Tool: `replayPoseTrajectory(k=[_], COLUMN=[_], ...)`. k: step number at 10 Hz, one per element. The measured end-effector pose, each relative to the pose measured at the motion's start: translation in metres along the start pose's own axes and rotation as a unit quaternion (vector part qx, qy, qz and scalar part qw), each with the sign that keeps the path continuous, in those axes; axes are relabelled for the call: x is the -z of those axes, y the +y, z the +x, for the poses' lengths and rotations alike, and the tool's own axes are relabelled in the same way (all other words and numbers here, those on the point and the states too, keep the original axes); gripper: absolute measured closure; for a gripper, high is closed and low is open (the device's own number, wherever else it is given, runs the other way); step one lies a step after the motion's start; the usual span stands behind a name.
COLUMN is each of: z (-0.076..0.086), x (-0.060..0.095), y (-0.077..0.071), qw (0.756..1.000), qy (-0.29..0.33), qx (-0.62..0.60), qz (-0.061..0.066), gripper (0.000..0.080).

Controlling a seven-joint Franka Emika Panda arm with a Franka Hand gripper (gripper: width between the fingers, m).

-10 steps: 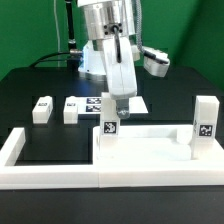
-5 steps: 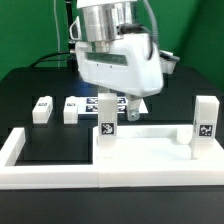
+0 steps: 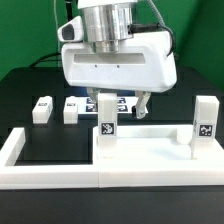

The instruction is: Assemble desk

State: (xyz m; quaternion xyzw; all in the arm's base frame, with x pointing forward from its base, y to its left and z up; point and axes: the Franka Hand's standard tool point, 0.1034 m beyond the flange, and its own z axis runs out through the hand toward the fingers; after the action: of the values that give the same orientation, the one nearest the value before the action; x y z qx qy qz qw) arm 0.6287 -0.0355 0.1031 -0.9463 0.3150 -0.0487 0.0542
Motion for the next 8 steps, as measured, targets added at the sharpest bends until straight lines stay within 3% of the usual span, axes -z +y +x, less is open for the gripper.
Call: replayPoseTrajectory(k=[1,2,3,6,7,8], z=[0.006,0.011,0.019,0.018,0.018,0.018], x=[0.006,0.012,0.017,0.015,0.015,0.015], y=[-0.004,-0.004,-0.001,-0.002,-0.002,-0.002], qw=[0.995,0.987,0.982,0.987,0.987,0.991], qy=[0.021,0.02,0.018,0.021,0.021,0.021], qx=[0.095,0.16,0.185,0.161,0.16,0.131], qz=[-0.012,-0.015,-0.015,-0.014,-0.014,-0.012], gripper=[0.015,0.015,0.015,0.0163,0.0348,0.0348])
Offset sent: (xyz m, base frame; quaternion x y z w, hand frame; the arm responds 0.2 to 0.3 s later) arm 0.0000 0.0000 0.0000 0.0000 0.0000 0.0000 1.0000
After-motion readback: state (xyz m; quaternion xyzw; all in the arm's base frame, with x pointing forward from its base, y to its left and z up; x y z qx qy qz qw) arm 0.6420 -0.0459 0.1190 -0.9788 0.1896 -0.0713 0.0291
